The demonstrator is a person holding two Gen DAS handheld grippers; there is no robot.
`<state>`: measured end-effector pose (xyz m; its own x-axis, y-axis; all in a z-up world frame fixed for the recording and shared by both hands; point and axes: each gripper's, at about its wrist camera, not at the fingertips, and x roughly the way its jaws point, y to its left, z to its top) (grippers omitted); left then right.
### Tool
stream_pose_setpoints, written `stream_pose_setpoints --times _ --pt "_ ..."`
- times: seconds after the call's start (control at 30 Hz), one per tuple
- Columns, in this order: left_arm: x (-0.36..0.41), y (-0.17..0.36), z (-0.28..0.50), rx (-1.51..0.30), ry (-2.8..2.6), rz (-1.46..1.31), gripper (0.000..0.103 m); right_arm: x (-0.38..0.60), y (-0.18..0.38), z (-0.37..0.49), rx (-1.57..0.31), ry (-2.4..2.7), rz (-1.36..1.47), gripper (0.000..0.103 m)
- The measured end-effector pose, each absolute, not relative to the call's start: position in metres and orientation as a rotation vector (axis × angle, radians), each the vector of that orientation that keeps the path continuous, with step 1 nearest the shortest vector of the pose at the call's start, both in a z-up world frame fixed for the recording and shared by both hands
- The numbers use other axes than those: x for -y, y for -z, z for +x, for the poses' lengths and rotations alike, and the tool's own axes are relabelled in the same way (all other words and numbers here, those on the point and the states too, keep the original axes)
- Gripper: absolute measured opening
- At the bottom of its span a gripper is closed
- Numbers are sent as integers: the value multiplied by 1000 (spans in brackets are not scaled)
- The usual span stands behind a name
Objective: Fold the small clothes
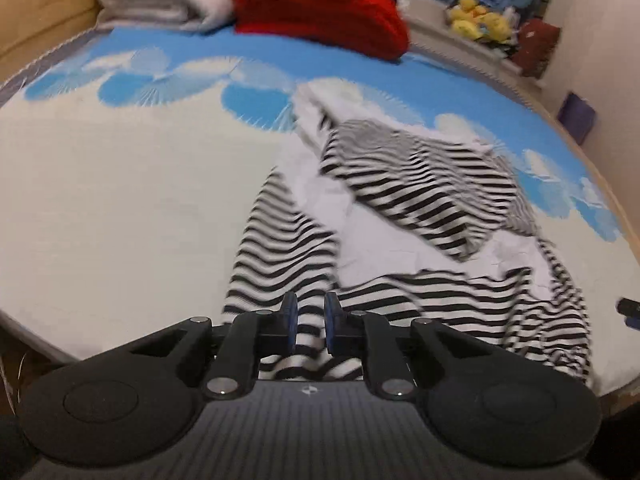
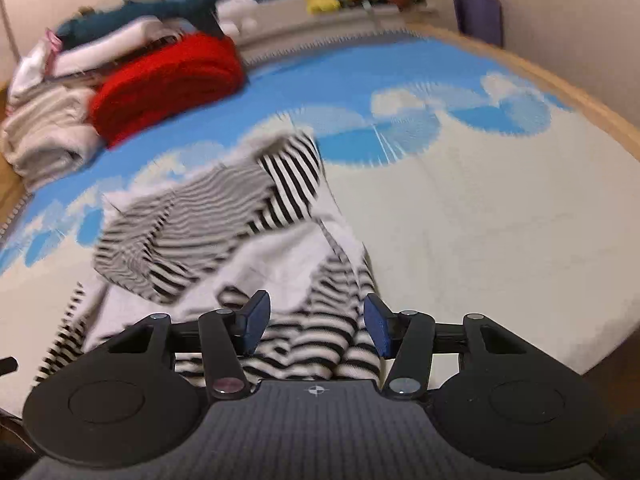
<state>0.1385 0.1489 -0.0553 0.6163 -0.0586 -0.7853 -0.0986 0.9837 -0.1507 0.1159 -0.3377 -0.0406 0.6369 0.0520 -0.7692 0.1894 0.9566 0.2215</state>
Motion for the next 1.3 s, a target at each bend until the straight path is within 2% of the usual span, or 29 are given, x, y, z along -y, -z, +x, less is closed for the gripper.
stream_pose_setpoints --times 0.03,0.2,0.27,0.4,0.63,0.87,0.97,1.03,1.07,1.1,1.13,1.17,1.2,1.23,1.3 --pt "-151 61 142 -938 -35 -192 19 340 43 118 -886 74 307 54" --pt "-164 87 154 -1060 -88 -328 67 352 70 125 -998 109 310 55" --pt "-168 91 157 -1082 -109 -342 77 359 81 127 -1047 129 372 57" --pt "-165 97 159 -1106 -113 -333 83 369 96 130 -1097 168 475 62" --pt "-159 115 167 -1175 -143 -334 84 356 109 139 -1143 134 441 64" --pt "-149 128 166 -1225 -162 -205 84 340 123 142 -1220 55 384 65" --pt "-149 130 164 -1228 -166 -183 83 325 123 140 -1224 29 273 65" --pt "-149 130 162 -1222 -164 -168 75 321 122 139 -1220 24 242 65" --pt "-148 129 161 -1215 -159 -157 65 320 122 139 -1217 22 238 58" --pt "-148 127 160 -1202 -149 -145 50 320 121 138 -1214 13 242 51" --pt "-147 126 159 -1192 -138 -139 41 320 119 137 -1209 4 249 37" --pt "-147 124 159 -1182 -126 -135 26 320 117 137 -1198 0 249 25" --pt "-146 121 158 -1170 -121 -128 17 321 114 136 -1187 2 243 18" --pt "-144 119 158 -1157 -119 -120 14 323 110 135 -1174 6 242 11" --pt "-145 111 155 -1124 -126 -116 12 330 100 132 -1145 23 284 8"
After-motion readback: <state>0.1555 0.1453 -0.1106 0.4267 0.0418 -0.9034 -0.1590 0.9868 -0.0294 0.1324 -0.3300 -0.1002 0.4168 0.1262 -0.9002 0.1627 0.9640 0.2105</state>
